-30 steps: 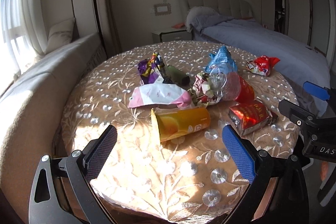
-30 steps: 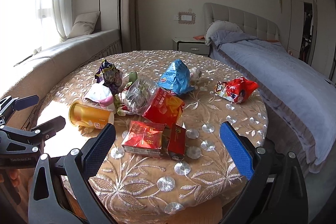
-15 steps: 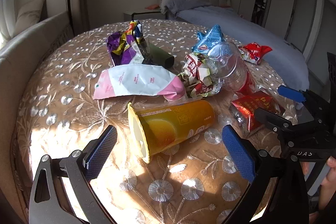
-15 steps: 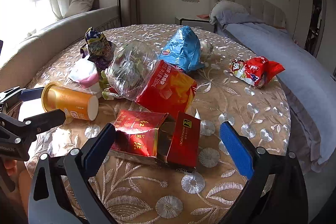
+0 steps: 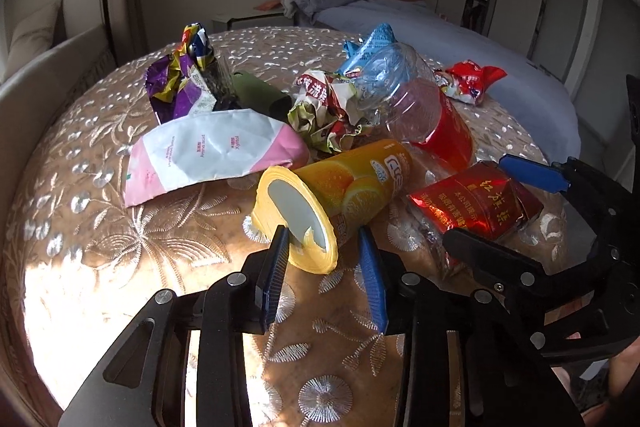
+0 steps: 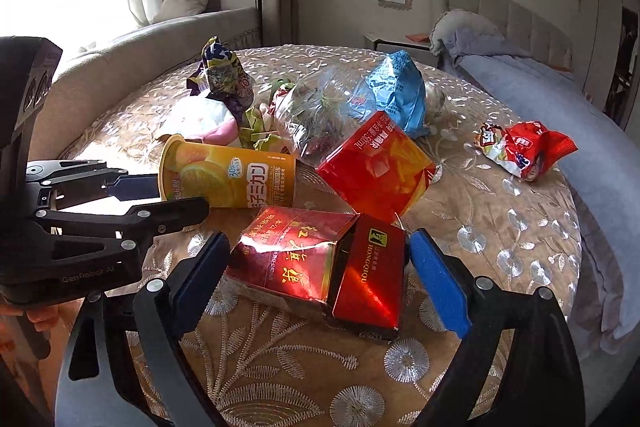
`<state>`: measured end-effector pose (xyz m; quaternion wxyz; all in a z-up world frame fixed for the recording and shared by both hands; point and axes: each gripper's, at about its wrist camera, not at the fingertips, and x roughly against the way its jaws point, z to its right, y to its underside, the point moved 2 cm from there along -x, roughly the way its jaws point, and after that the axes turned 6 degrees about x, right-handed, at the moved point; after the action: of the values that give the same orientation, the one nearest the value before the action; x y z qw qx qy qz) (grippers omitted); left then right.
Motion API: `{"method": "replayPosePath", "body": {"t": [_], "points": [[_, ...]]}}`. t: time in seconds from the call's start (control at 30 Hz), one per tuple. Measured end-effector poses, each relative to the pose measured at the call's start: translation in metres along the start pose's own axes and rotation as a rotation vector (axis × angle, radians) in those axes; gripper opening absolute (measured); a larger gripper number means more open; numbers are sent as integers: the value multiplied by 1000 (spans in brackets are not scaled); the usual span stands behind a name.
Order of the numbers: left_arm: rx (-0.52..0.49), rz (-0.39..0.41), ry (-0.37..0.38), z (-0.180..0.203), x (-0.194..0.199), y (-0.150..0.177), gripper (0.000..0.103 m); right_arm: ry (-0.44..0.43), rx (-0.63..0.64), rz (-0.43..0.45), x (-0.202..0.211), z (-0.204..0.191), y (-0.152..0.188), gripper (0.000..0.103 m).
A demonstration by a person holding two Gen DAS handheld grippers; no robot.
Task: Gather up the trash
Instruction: 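Grasp the yellow chip tube with the left tool while the right tool grasps the red gift box, then carry both items to the white bin and open both tools to drop them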
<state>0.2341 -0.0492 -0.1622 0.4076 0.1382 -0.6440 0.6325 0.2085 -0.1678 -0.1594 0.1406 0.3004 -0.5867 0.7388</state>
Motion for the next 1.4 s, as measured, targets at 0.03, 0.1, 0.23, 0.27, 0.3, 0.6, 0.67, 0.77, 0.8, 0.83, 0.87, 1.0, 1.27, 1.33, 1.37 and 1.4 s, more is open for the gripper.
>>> {"method": "replayPosePath", "body": {"t": [0.03,0.1,0.23,0.27,0.3,0.6,0.67,0.77,0.8,0.83,0.87,1.0,1.27,1.33,1.37,1.4], "points": [[-9,-4,4,2,-1,0,28,2,6,3,0,0,0,89],[-23,-14,30,7,-3,-1,20,0,6,6,0,1,0,89],[1,-55,42,7,-12,-6,24,-14,7,7,-1,3,0,89],[5,-57,46,7,-13,-8,28,-18,6,6,-1,3,0,89],[5,-58,38,6,-14,-10,31,-20,7,6,-2,4,0,89],[-91,-30,46,21,-18,-25,47,-25,7,10,-2,1,2,90],[-122,-24,62,23,-17,-26,38,-18,9,13,-2,1,2,89],[-129,-39,95,28,-20,-26,23,-29,-2,13,-2,2,3,90],[-135,-37,97,31,-19,-26,21,-30,-3,13,-2,3,3,90],[-145,-29,94,32,-17,-25,18,-31,-6,14,-1,3,3,89],[-155,-19,90,34,-16,-25,18,-34,-8,14,-1,3,4,89],[-192,-19,102,36,-18,-27,20,-38,-21,10,0,5,5,90],[-313,-3,134,58,-16,-30,9,-27,-7,17,2,3,5,89],[-279,11,129,59,-14,-32,8,-26,-12,31,8,6,6,80],[-263,23,125,60,-11,-33,8,-26,-15,39,12,9,6,76],[-253,30,120,62,-7,-33,7,-28,-25,46,16,13,7,67]]}}
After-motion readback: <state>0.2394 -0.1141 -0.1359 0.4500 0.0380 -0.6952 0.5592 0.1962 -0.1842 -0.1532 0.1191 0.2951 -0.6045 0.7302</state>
